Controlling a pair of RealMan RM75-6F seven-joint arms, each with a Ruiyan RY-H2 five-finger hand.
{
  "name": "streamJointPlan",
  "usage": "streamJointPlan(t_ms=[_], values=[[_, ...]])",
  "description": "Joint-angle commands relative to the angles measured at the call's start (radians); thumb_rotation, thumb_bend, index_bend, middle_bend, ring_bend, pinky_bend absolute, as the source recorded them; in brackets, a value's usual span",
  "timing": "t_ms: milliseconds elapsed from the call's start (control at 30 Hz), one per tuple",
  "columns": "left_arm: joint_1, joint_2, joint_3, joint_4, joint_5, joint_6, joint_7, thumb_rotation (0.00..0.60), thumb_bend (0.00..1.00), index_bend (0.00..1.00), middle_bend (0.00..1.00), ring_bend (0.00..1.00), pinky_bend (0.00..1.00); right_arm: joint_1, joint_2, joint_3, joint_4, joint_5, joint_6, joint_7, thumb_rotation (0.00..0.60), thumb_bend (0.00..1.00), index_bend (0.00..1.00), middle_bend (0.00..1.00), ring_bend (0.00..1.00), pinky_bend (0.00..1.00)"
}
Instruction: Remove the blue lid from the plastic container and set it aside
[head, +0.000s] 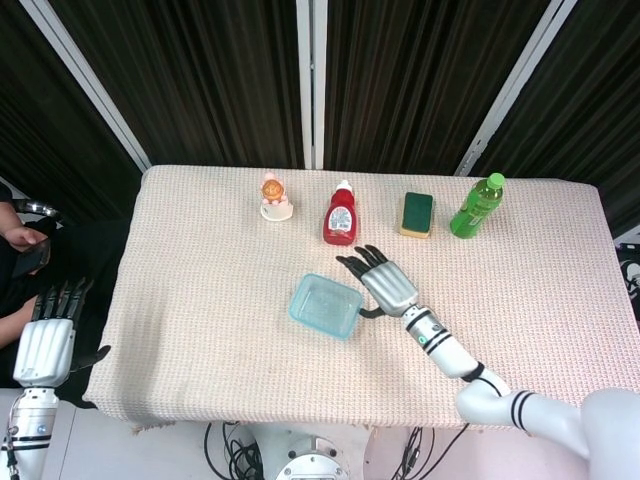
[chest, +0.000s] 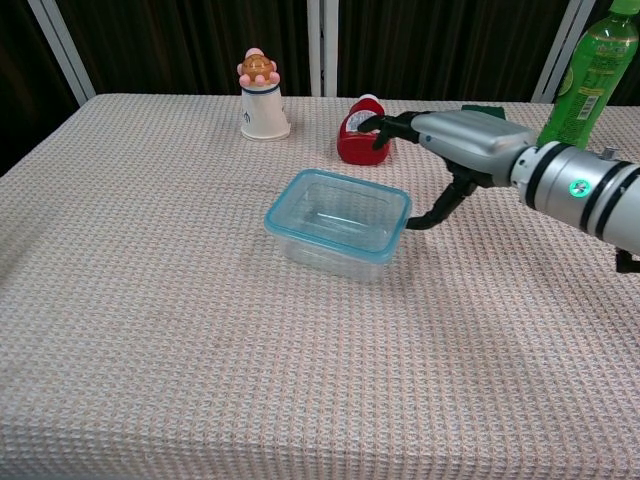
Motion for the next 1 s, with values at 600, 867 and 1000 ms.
streamJointPlan(t_ms=[600, 867, 1000], values=[[-0.370, -0.041, -0.100, -0.162, 0.054, -0.458, 0.139, 0.600, 0.00, 0.03, 0.05, 0.00, 0.00, -0.120, 0.215, -0.083, -0.293, -0.059, 0.294, -0.197, 0.600, 0.09, 0.00, 0.20, 0.02, 0.10], [-0.594, -0.212, -0.220, -0.159, -0.235, -0.671, 0.280, 0.600, 0.00, 0.00, 0.01, 0.00, 0.00, -0.262, 0.386, -0.164, -0.430, -0.110, 0.445, -0.194, 0.600, 0.09, 0.00, 0.24, 0.05, 0.15], [-0.695, -0.278, -0.221, -0.167, -0.443, -0.688, 0.437, 0.600, 0.00, 0.00, 0.00, 0.00, 0.00, -0.297, 0.407, -0.187, -0.428, -0.138, 0.483, -0.140, 0.600, 0.09, 0.00, 0.24, 0.05, 0.15]])
